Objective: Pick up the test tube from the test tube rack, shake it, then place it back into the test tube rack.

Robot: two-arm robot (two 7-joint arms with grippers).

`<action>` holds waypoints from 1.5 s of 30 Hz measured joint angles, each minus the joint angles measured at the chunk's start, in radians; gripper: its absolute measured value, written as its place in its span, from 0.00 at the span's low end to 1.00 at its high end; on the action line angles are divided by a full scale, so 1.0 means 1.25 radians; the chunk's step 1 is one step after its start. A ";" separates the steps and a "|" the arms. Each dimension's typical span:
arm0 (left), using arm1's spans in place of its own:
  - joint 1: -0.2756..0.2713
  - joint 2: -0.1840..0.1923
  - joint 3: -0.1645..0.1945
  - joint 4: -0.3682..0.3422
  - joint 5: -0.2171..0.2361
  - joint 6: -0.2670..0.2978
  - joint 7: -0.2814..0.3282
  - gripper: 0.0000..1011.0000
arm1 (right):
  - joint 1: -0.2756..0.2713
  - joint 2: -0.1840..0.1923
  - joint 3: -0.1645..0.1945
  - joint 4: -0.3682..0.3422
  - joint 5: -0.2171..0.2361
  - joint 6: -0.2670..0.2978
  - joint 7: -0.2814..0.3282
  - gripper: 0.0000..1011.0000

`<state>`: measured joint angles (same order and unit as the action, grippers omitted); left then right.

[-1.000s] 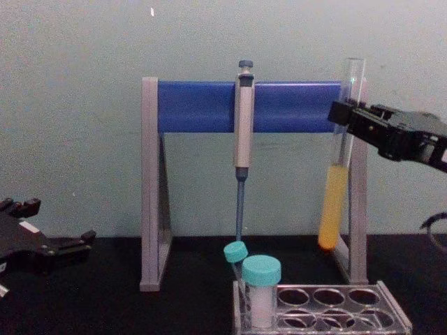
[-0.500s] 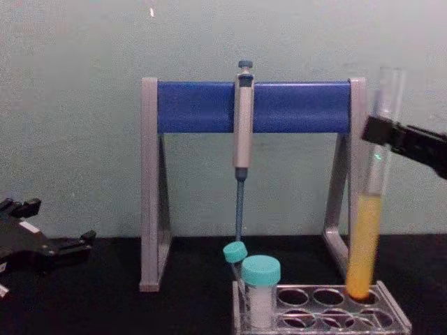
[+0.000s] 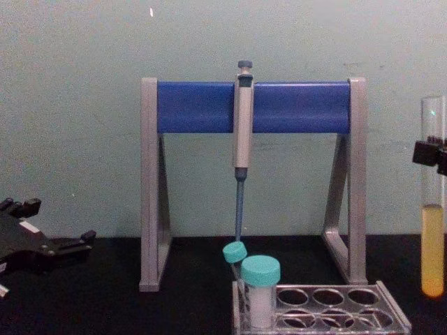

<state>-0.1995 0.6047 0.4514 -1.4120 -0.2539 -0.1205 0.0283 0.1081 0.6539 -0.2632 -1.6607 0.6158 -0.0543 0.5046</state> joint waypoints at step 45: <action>0.000 0.000 0.000 0.000 0.000 0.000 0.000 0.99 | 0.027 -0.009 -0.032 0.004 0.020 0.007 0.046 0.23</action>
<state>-0.1995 0.6047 0.4514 -1.4120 -0.2539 -0.1205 0.0283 0.1420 0.6421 -0.3029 -1.6563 0.6408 -0.0459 0.5618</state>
